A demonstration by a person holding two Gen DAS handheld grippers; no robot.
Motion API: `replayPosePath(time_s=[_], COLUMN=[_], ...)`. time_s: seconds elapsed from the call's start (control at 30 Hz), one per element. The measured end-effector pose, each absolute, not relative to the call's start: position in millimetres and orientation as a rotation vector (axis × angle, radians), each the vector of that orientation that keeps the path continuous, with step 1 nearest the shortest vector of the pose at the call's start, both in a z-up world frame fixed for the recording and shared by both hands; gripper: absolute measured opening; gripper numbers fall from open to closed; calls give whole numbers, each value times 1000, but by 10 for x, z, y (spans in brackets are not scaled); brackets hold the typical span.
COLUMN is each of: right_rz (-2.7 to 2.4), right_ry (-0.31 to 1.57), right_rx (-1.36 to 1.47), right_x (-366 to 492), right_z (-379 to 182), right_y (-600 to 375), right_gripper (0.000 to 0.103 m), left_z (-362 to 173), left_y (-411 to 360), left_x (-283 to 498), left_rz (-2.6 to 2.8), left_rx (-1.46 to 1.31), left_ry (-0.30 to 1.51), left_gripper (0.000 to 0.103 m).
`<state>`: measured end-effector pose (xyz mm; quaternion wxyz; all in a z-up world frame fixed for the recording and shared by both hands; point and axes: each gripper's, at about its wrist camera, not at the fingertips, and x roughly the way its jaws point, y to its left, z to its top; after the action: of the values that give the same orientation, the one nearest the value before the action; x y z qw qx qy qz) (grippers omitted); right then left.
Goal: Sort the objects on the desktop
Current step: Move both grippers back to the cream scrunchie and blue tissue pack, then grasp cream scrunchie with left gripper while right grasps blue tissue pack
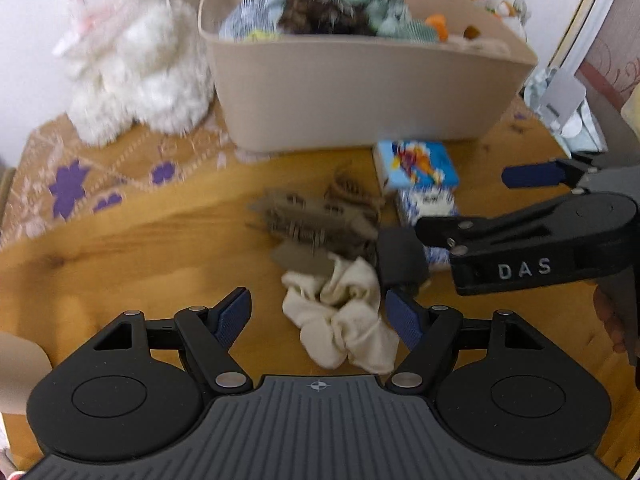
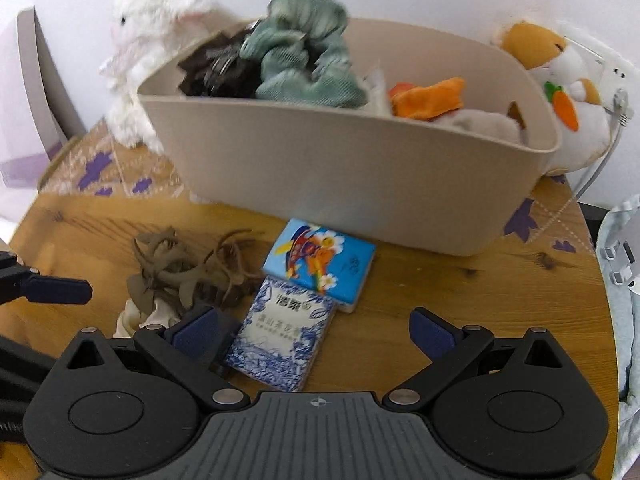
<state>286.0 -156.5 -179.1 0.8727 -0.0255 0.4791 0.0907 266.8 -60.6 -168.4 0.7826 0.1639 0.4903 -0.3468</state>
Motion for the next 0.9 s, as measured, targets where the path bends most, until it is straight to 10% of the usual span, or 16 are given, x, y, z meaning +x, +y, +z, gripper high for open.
replayPosePath(time_s=[0.53, 0.9], right_rz=[114, 113], right_ry=[1046, 1110], right_rx=[4, -38], right_x=[3088, 3067], right_z=[-1856, -2015], right_y=[-1500, -1531], right_gripper=[103, 81], left_z=[-1949, -1976], left_y=[-671, -640], left_x=[2705, 2708], left_rz=[-735, -732], left_rx=[372, 397], left_ry=[1080, 1030], left_gripper=[76, 71])
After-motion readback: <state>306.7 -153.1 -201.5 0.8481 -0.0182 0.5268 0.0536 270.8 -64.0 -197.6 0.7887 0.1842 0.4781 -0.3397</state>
